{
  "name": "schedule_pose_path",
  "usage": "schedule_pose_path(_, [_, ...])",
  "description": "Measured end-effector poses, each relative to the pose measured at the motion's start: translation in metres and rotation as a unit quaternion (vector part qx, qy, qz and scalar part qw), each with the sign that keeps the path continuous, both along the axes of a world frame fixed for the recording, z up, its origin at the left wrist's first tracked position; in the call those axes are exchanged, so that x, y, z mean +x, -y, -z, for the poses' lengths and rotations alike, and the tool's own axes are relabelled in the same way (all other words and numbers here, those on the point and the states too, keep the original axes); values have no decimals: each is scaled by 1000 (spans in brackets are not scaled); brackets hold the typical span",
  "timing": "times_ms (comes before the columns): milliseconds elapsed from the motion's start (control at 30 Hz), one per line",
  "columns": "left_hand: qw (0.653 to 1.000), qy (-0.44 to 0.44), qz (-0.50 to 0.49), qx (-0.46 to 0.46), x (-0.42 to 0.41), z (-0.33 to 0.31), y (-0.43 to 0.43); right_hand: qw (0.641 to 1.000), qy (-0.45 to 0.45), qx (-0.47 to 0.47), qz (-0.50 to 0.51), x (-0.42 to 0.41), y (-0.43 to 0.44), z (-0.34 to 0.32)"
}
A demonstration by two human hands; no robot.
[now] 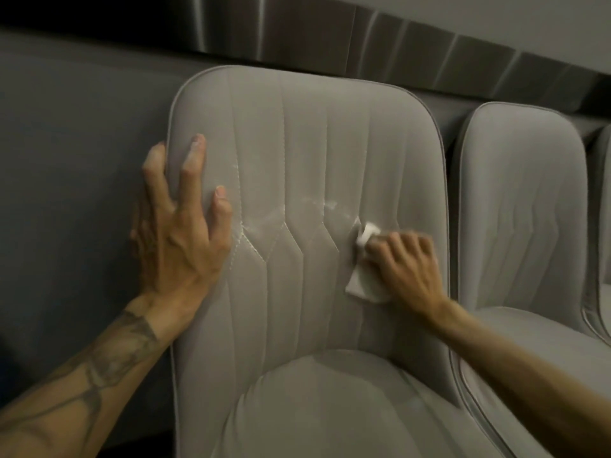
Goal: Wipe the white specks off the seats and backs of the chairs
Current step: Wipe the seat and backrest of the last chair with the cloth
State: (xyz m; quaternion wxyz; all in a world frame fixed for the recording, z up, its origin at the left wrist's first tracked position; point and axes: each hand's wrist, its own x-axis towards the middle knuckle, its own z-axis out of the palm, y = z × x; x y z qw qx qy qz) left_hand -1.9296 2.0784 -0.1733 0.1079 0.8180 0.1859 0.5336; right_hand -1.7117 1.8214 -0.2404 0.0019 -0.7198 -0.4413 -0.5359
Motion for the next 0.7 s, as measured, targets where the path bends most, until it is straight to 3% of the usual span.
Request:
schedule_pose_path(100, [1000,0,-6,4,1,0,-1,982,-20,184,28,21,-23,-73])
schedule_pose_path(200, [1000,6,-9,9,2,2,-1,970,-44,235,34,19,-31,-66])
schedule_pose_path(267, [1000,10,-11,12,1,3,-2,984,-56,167,25,3,-21,-13])
schedule_pose_path(367, [1000,9,-9,11,1,3,-2,998,-46,-38,14,-26,12,72])
schedule_pose_path(433, [1000,6,-6,13,1,3,-1,994,-34,-103,4,-30,23,81])
schedule_pose_path(500, [1000,5,-11,14,0,3,0,998,-50,-40,-10,-19,11,51])
schedule_pose_path(633, [1000,9,-14,12,1,3,-2,982,-77,174,12,-1,-20,-14])
schedule_pose_path(700, [1000,8,-13,14,1,4,-2,980,-104,170,7,-11,-23,13])
